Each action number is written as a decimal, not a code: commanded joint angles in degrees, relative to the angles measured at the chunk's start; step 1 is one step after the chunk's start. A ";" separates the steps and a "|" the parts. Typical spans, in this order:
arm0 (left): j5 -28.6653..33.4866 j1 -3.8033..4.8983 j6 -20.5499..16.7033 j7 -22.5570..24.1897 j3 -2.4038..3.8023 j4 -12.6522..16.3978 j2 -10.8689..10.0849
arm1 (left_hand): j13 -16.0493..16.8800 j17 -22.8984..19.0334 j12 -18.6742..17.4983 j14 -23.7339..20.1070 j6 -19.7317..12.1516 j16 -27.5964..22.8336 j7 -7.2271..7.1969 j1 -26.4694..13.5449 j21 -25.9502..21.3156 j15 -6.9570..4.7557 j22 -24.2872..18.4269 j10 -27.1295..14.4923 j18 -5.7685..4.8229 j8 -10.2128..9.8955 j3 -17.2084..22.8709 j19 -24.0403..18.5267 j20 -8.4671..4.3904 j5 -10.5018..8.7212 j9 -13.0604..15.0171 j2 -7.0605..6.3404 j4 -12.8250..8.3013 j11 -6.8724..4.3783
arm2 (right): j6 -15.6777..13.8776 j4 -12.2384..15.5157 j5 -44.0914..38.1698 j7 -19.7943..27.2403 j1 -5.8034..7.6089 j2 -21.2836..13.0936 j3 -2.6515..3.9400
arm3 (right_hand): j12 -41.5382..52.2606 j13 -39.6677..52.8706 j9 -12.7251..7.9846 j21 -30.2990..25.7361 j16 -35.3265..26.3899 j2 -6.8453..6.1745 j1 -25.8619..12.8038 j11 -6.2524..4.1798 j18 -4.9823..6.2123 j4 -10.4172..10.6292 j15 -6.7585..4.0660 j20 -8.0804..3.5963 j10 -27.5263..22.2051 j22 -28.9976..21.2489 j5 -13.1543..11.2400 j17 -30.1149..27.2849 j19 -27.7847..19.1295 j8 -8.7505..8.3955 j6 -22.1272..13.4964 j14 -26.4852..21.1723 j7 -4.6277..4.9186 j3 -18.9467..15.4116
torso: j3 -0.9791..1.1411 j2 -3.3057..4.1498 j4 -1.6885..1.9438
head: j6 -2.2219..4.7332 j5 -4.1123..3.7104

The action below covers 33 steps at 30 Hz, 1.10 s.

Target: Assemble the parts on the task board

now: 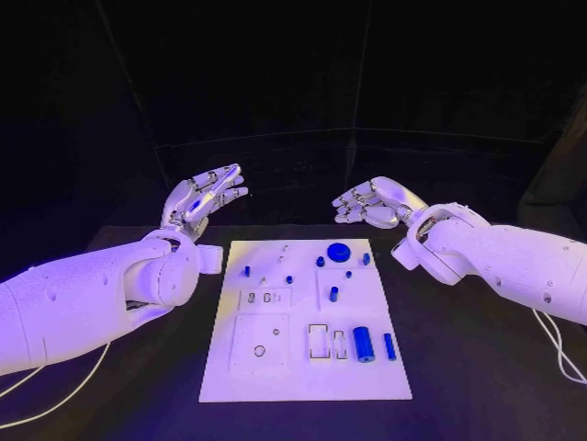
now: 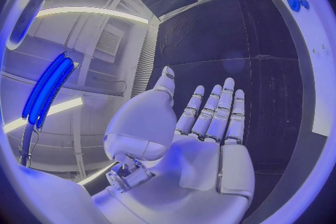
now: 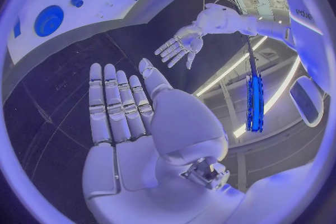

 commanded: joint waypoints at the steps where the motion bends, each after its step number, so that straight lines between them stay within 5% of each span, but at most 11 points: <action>1: -1.75 0.10 2.93 3.27 0.04 2.02 -0.75 | 0.45 0.26 1.21 7.55 8.92 1.71 5.01 1.83 4.50 -1.86 1.64 9.84 2.36 1.03 0.44 11.23 -0.16 0.39 0.48 0.36 -1.87 -1.33 | 1.29 0.37 -16.21 -6.47 0.62 0.45 0.08 | -1.05 0.22 0.18 7.14 2.70 -1.75 0.78 -2.11 1.10 -0.18 -3.56 -3.74 7.71 3.18 1.23 1.89 7.44 -0.77 4.86 11.79 -1.25 2.44 | -0.39 1.67 0.35 | -0.01 -0.42; 7: -2.84 0.08 3.95 3.37 0.05 5.79 -2.79 | 0.39 0.19 1.44 11.61 10.71 2.25 4.83 2.40 5.77 -2.80 1.72 12.04 3.00 0.39 0.83 14.98 -0.40 0.39 0.35 0.66 -3.15 -1.86 | 4.53 -0.25 -26.25 -11.16 1.41 1.72 0.10 | -1.21 0.35 0.16 15.03 8.26 -3.40 0.32 -4.23 1.10 -0.10 -6.02 -6.24 11.76 7.63 -0.25 5.90 11.33 -0.78 7.49 19.87 -2.83 3.75 | -0.74 3.16 0.90 | -0.01 -0.99; 12: -3.66 0.07 5.49 3.42 0.05 7.75 -4.10 | 0.50 0.17 2.16 13.49 13.01 2.59 4.70 3.74 6.04 -3.27 1.57 13.94 3.08 0.60 2.17 16.34 -0.70 0.43 0.50 1.61 -4.62 -2.23 | 8.39 -1.19 -35.51 -15.67 1.70 3.37 0.13 | -2.37 0.30 0.05 21.77 14.74 -4.28 -1.32 -4.66 0.95 -0.12 -7.09 -7.41 12.26 11.67 0.55 11.10 13.26 -1.76 8.08 23.55 -3.39 5.72 | -0.72 4.15 1.27 | 0.32 -1.12; 17: -4.01 0.07 6.24 3.51 0.05 8.79 -4.61 | 0.48 0.02 2.29 13.56 13.46 2.38 4.59 3.84 5.90 -3.29 1.39 14.39 3.05 0.61 2.61 16.47 -0.75 0.46 0.50 1.89 -5.01 -2.32 | 10.08 -1.76 -40.82 -18.35 1.85 4.59 0.16 | -2.58 0.34 0.06 27.38 22.75 -5.31 -3.58 -4.99 0.88 0.03 -7.17 -7.55 11.28 15.87 -1.53 16.93 14.36 -2.21 7.75 23.72 -3.41 7.91 | -0.91 5.06 1.67 | 0.68 -1.50; 21: -4.10 0.07 6.43 3.53 0.05 9.49 -4.74 | 0.46 -0.04 2.31 13.49 13.56 2.26 4.56 3.82 5.83 -3.27 1.33 14.47 3.04 0.59 2.69 16.46 -0.75 0.46 0.49 1.89 -5.11 -2.34 | 10.46 -1.98 -43.14 -19.29 1.98 5.29 0.18 | -2.39 0.55 0.08 39.35 34.39 -5.92 -4.55 -5.27 -1.11 0.09 -7.39 -7.65 12.04 31.17 -1.01 27.55 18.78 -2.19 7.55 23.62 -3.86 10.64 | -1.07 5.67 1.92 | 1.00 -1.83; 24: -4.14 0.07 6.54 3.52 0.05 9.77 -4.68 | 0.46 -0.06 2.31 13.47 13.59 2.22 4.55 3.79 5.80 -3.27 1.30 14.49 3.04 0.58 2.69 16.45 -0.75 0.45 0.49 1.85 -5.14 -2.35 | 10.58 -2.11 -44.14 -19.74 2.05 5.62 0.19 | -2.72 0.38 0.08 43.02 39.60 -6.61 -5.16 -4.95 -1.74 0.15 -7.25 -7.54 10.80 36.02 -1.18 33.02 19.83 -2.18 7.52 23.68 -3.80 11.69 | -1.10 5.92 2.08 | 1.03 -1.83; 33: -4.16 0.07 6.53 3.48 0.05 10.19 -4.74 | 0.45 -0.09 2.30 13.45 13.62 2.18 4.55 3.74 5.78 -3.27 1.28 14.51 3.03 0.57 2.68 16.45 -0.75 0.45 0.48 1.80 -5.18 -2.35 | 13.94 -2.17 -44.48 -20.52 2.12 6.08 0.20 | -2.61 0.36 0.03 48.76 48.50 -8.15 -6.52 -4.19 -2.42 0.53 -6.58 -6.80 7.37 42.73 -2.72 41.86 20.31 -2.31 6.15 22.88 -3.47 14.49 | -1.09 6.38 2.10 | 0.91 -1.83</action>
